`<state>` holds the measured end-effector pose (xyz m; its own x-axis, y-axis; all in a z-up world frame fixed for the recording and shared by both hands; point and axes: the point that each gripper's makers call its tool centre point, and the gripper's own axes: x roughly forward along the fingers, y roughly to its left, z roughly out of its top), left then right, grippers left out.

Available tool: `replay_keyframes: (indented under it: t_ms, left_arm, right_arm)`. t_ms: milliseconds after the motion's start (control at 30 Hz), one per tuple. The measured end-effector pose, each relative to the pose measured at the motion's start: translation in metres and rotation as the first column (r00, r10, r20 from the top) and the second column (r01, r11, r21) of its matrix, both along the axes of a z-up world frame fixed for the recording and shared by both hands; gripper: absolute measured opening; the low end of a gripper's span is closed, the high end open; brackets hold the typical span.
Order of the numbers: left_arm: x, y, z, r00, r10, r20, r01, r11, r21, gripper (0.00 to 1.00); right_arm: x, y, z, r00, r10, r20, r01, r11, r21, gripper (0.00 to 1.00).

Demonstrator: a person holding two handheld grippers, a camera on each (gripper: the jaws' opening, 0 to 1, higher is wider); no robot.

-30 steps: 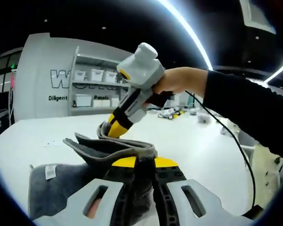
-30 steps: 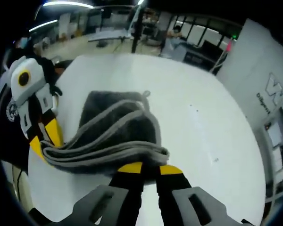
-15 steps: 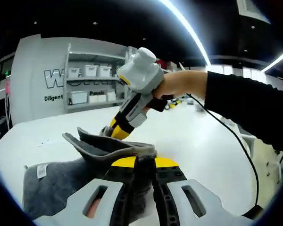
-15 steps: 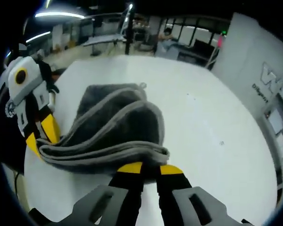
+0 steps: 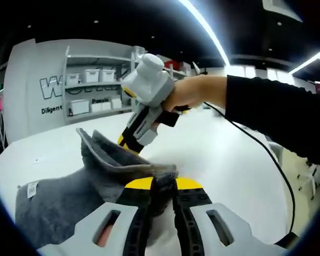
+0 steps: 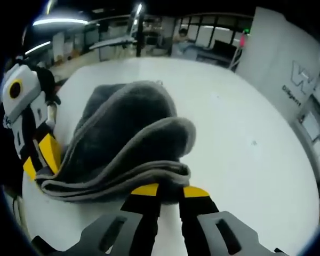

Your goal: Open the folded towel by lifting each exposed corner and separating the folded layers until the towel lies flat within the target outline without major curled edges

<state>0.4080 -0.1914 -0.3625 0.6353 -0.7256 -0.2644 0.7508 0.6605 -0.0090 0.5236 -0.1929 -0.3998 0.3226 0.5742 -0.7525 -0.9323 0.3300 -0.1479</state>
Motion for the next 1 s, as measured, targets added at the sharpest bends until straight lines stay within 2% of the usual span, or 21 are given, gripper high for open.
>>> replay_keyframes:
  t_ms: [200, 333, 467, 633, 700, 767, 833, 933, 1000]
  left_arm:
    - [0.001, -0.008, -0.005, 1.000, 0.010, -0.029, -0.011, 1.000, -0.023, 0.11]
    - [0.000, -0.009, -0.005, 0.999, 0.010, -0.032, -0.011, 1.000, -0.027, 0.11]
    - [-0.003, -0.012, -0.006, 0.999, 0.001, -0.045, -0.002, 0.999, -0.033, 0.11]
    - [-0.008, -0.018, -0.012, 0.997, -0.013, -0.070, 0.011, 0.999, -0.031, 0.14]
    - [-0.011, -0.021, -0.015, 0.995, -0.028, -0.094, 0.025, 0.999, -0.031, 0.17]
    - [-0.019, -0.028, -0.023, 0.985, -0.072, -0.158, 0.066, 0.997, -0.044, 0.21]
    - [-0.026, -0.032, -0.027, 0.972, -0.091, -0.218, 0.076, 0.994, -0.078, 0.29]
    - [-0.028, -0.034, -0.027, 0.968, -0.103, -0.228, 0.084, 0.992, -0.091, 0.39]
    - [-0.030, -0.037, -0.028, 0.965, -0.120, -0.232, 0.101, 0.991, -0.089, 0.44]
  right_arm:
    - [0.003, -0.007, -0.003, 1.000, -0.023, 0.010, 0.022, 1.000, 0.013, 0.09]
    - [0.003, -0.015, -0.001, 0.999, -0.033, 0.023, 0.033, 0.999, 0.021, 0.12]
    - [0.007, -0.033, 0.002, 0.997, -0.073, 0.032, 0.072, 0.997, 0.025, 0.20]
    - [0.002, -0.041, 0.009, 0.996, -0.076, 0.039, 0.075, 0.997, 0.008, 0.20]
    - [0.003, -0.047, 0.016, 0.995, -0.079, 0.059, 0.079, 0.997, -0.002, 0.21]
    - [0.006, -0.053, 0.025, 0.992, -0.092, 0.092, 0.092, 0.996, 0.001, 0.24]
    - [0.007, -0.056, 0.030, 0.989, -0.102, 0.105, 0.101, 0.995, 0.015, 0.28]
    - [0.011, -0.059, 0.038, 0.980, -0.122, 0.156, 0.118, 0.992, 0.031, 0.34]
    - [0.020, -0.065, 0.044, 0.963, -0.142, 0.230, 0.147, 0.989, -0.003, 0.41]
